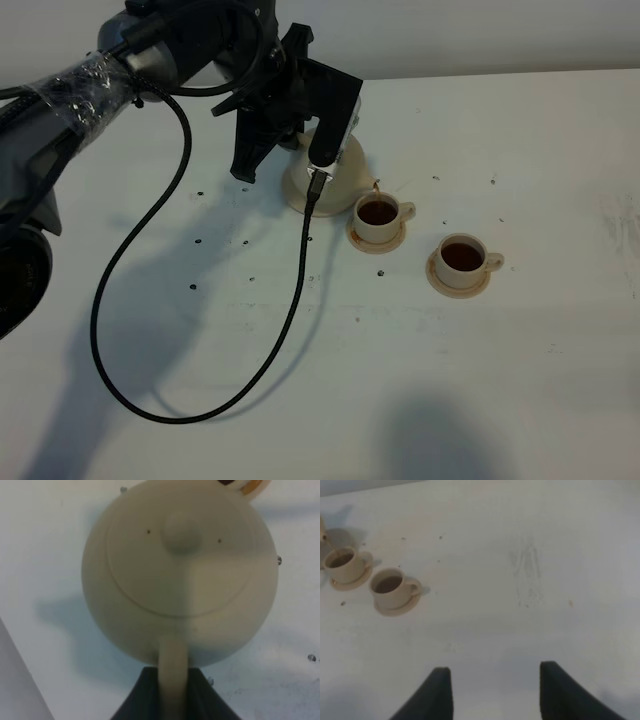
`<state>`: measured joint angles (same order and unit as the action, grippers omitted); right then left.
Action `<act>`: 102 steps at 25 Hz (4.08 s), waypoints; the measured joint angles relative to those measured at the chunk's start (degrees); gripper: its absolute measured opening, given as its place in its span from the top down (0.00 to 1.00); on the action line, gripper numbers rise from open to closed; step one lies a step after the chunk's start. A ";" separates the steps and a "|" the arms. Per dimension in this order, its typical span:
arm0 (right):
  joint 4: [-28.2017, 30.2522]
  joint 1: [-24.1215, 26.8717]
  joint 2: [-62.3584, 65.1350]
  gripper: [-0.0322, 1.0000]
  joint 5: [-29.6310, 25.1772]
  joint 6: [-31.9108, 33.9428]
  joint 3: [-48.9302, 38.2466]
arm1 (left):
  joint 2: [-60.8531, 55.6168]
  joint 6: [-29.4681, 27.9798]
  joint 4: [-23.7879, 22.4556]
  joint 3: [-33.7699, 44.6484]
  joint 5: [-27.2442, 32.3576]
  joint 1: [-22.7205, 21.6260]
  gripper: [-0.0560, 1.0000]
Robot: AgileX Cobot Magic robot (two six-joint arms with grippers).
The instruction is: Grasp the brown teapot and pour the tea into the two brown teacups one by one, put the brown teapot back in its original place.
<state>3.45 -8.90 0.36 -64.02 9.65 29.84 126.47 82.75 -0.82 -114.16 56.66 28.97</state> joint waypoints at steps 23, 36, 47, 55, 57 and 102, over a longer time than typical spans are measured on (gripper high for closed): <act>0.00 0.00 0.00 0.57 0.00 0.02 0.00 | 0.00 -0.37 5.84 0.00 1.35 -1.62 0.87; 0.00 0.00 0.00 0.57 0.00 -0.03 0.00 | -0.76 0.70 11.39 0.00 1.41 -3.85 0.87; 0.00 0.00 0.00 0.57 0.00 0.01 0.00 | -0.76 1.38 17.69 0.00 1.26 -4.46 0.87; 0.00 0.00 0.00 0.57 0.00 0.01 0.00 | -0.76 1.43 18.35 0.00 1.26 -4.61 0.87; 0.00 0.00 0.00 0.57 0.00 0.01 0.00 | -0.76 1.43 18.93 0.00 1.26 -4.74 0.87; 0.00 0.00 0.00 0.57 0.00 0.01 0.00 | -0.80 10.64 36.37 23.98 -30.41 -11.88 0.87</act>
<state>3.45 -8.90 0.36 -64.02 9.66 29.84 125.68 93.39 35.54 -90.18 26.25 17.09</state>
